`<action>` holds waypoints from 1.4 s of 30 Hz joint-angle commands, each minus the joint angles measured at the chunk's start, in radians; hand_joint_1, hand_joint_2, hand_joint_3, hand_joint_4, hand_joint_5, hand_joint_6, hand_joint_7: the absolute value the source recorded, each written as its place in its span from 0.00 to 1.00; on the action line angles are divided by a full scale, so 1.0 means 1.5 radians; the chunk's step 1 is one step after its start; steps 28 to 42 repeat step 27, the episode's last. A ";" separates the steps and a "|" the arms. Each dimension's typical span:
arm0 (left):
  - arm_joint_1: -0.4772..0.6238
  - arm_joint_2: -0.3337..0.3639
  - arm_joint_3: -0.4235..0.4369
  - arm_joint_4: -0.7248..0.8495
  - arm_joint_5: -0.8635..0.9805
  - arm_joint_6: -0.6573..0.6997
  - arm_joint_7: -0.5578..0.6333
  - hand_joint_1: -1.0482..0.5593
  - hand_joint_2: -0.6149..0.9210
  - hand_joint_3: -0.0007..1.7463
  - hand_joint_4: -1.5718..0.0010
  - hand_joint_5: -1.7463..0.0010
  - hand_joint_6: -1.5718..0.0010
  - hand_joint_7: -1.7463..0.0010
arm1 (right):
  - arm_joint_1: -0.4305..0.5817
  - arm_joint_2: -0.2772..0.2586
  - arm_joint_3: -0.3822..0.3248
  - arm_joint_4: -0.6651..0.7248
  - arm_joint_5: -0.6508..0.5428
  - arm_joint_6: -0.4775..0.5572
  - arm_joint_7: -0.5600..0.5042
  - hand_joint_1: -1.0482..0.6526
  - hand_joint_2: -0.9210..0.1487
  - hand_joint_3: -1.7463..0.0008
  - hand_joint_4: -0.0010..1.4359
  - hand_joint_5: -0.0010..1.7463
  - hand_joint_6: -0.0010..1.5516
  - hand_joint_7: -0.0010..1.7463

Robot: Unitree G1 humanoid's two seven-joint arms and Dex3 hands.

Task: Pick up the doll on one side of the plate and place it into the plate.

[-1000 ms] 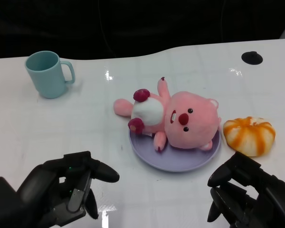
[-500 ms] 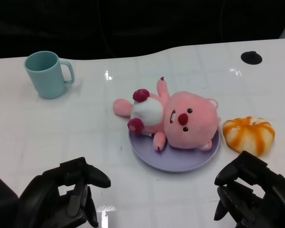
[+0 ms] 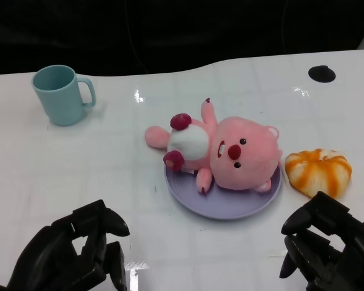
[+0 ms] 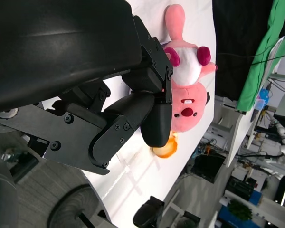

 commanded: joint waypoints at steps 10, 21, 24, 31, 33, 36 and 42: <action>-0.001 0.012 0.002 0.021 -0.003 -0.015 -0.030 0.61 0.67 0.83 0.41 0.00 0.53 0.03 | 0.010 0.000 -0.003 0.013 0.007 -0.028 0.009 0.44 0.05 0.59 0.39 1.00 0.27 0.96; -0.004 0.012 -0.001 0.017 -0.004 -0.023 -0.035 0.61 0.66 0.85 0.41 0.00 0.52 0.05 | 0.005 -0.003 -0.002 0.013 0.011 -0.025 0.016 0.44 0.07 0.57 0.39 1.00 0.26 0.98; -0.002 0.014 -0.001 0.015 -0.004 -0.022 -0.037 0.61 0.66 0.85 0.41 0.00 0.52 0.06 | 0.005 -0.003 -0.002 0.008 0.010 -0.020 0.015 0.44 0.06 0.57 0.39 1.00 0.26 0.98; -0.002 0.016 -0.004 0.015 0.004 -0.029 -0.037 0.61 0.66 0.86 0.41 0.00 0.52 0.06 | 0.001 -0.005 -0.002 0.007 0.007 -0.017 0.013 0.44 0.07 0.56 0.39 1.00 0.26 0.98; -0.002 0.016 -0.004 0.015 0.004 -0.029 -0.037 0.61 0.66 0.86 0.41 0.00 0.52 0.06 | 0.001 -0.005 -0.002 0.007 0.007 -0.017 0.013 0.44 0.07 0.56 0.39 1.00 0.26 0.98; -0.002 0.016 -0.004 0.015 0.004 -0.029 -0.037 0.61 0.66 0.86 0.41 0.00 0.52 0.06 | 0.001 -0.005 -0.002 0.007 0.007 -0.017 0.013 0.44 0.07 0.56 0.39 1.00 0.26 0.98; -0.002 0.016 -0.004 0.015 0.004 -0.029 -0.037 0.61 0.66 0.86 0.41 0.00 0.52 0.06 | 0.001 -0.005 -0.002 0.007 0.007 -0.017 0.013 0.44 0.07 0.56 0.39 1.00 0.26 0.98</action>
